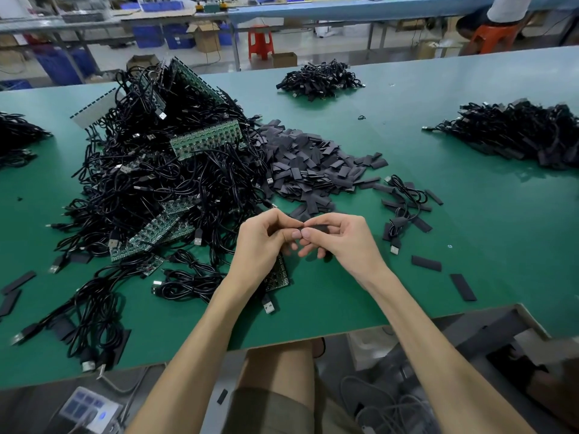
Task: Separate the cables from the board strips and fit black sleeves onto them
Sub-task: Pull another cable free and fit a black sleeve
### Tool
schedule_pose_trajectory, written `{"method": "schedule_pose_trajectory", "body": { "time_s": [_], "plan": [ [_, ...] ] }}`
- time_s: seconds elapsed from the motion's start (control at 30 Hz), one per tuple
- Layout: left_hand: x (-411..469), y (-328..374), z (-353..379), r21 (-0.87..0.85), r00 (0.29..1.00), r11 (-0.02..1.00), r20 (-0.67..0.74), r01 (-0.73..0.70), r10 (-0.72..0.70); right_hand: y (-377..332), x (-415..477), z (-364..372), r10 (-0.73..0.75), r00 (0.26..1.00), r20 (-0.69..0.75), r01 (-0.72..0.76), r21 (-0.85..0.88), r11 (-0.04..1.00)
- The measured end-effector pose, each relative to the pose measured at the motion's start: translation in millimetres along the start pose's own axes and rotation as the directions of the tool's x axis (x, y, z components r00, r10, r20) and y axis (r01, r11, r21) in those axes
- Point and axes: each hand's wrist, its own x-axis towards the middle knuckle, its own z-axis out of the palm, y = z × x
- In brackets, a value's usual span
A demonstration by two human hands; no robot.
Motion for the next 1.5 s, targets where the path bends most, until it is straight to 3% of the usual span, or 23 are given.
{"method": "schedule_pose_trajectory", "body": {
  "time_s": [0.53, 0.83, 1.5],
  "plan": [
    [0.3, -1.5, -2.2, -0.046, 0.999, 0.998, 0.005, 0.044, -0.044, -1.5, -1.1, 0.5, 0.018, 0.999, 0.047, -0.019, 0.01, 1.0],
    [2.1, -0.3, -4.1, -0.053, 0.999, 0.998, 0.02, 0.028, -0.027, 2.0, -0.2, 2.8, -0.024, 0.998, -0.049, 0.023, -0.029, 0.999],
    [-0.7, 7.0, -2.8, -0.11, 0.998, 0.992, 0.02, 0.066, -0.065, 8.6, 2.9, -3.5, -0.007, 1.0, -0.012, 0.006, -0.091, 0.996]
  ]
}}
